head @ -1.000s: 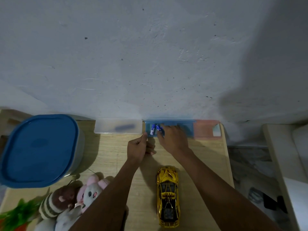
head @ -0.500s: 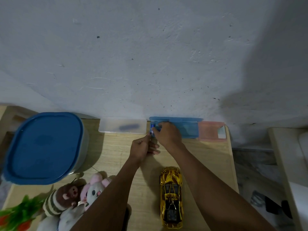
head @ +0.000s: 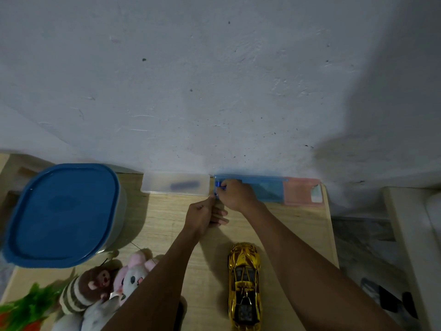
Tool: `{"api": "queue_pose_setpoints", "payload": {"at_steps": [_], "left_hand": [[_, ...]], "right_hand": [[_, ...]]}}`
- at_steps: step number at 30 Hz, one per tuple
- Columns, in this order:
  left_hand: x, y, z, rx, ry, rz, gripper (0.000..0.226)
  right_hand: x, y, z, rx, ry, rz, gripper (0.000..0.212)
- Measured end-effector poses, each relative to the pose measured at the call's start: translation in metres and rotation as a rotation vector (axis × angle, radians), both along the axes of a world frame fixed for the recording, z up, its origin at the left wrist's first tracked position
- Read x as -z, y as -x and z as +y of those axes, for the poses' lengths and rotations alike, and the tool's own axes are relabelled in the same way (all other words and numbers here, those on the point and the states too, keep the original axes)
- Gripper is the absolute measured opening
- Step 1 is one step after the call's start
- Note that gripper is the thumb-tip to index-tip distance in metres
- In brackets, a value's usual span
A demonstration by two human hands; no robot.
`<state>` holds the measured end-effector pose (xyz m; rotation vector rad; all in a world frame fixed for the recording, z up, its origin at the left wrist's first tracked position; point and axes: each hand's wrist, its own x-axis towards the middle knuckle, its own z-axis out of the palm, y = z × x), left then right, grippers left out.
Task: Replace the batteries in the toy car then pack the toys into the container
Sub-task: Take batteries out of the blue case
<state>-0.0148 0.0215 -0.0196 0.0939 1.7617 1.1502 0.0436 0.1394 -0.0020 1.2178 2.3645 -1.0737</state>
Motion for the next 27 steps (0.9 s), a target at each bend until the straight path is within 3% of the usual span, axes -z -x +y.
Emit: {"api": "queue_pose_setpoints", "payload": {"at_steps": [8, 15, 20, 22, 24, 27], "left_hand": [[-0.002, -0.002, 0.0, -0.003, 0.011, 0.005, 0.055], [-0.004, -0.003, 0.002, -0.009, 0.021, -0.001, 0.052], [-0.003, -0.002, 0.002, -0.019, 0.015, -0.006, 0.051], [-0.002, -0.002, 0.003, -0.036, 0.025, -0.012, 0.052], [0.0, -0.003, 0.002, -0.046, 0.025, -0.004, 0.053], [0.002, -0.004, 0.002, -0.057, 0.012, 0.017, 0.05]], "right_hand": [[0.001, 0.004, -0.004, 0.059, 0.072, -0.002, 0.042], [0.001, 0.002, -0.006, -0.037, -0.12, 0.02, 0.046], [-0.002, -0.006, -0.005, -0.018, -0.051, -0.005, 0.035], [-0.006, -0.016, -0.003, -0.024, -0.155, -0.009, 0.032], [-0.009, -0.031, 0.0, -0.038, -0.251, 0.008, 0.035], [-0.009, -0.058, -0.002, -0.036, -0.222, 0.06, 0.043]]}}
